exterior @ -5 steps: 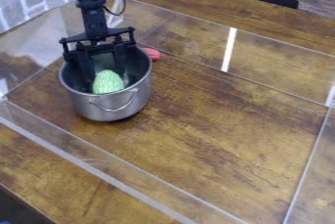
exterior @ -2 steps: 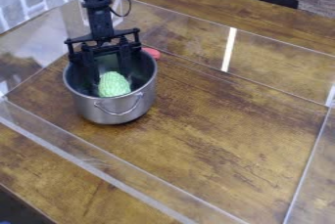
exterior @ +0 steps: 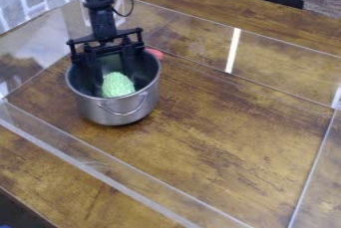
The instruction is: Remove the green object from the silver pot and put it on the table
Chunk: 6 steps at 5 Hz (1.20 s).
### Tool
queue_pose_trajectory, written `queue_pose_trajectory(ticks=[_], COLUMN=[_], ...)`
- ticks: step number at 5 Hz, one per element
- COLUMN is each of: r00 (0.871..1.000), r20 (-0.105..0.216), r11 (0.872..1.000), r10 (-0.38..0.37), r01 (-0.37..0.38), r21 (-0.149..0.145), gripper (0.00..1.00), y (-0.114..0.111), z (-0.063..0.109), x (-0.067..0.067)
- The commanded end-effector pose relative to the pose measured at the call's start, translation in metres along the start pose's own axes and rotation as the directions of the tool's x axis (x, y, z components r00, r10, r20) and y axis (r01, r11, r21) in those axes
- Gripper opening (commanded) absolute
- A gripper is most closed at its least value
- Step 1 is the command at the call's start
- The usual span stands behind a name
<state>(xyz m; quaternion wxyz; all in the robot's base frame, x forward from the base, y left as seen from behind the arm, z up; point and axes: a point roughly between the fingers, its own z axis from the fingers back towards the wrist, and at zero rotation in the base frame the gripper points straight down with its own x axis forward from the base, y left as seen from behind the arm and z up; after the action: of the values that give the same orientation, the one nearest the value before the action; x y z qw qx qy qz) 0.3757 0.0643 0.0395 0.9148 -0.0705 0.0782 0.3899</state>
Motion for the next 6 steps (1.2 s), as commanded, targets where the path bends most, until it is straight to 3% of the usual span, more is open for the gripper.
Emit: queue_pose_trajectory(ticks=[1,4,5,6], r00=[0.998,0.998,0.998,0.997], r20=[0.049,0.056,0.059,0.062], r11=[0.999,0.999,0.998,0.997], r10=[-0.03,-0.01,0.014,0.036], r01=[0.032,0.012,-0.011,-0.031], r21=[-0.038,-0.047,-0.058,-0.071], gripper=[0.0,0.0,0.0,0.0], y=[-0.013,-0.022,-0.033,-0.032], z=[0.027,0.047,0.058,0.078], x=[-0.003,-0.004,-0.008,-0.003])
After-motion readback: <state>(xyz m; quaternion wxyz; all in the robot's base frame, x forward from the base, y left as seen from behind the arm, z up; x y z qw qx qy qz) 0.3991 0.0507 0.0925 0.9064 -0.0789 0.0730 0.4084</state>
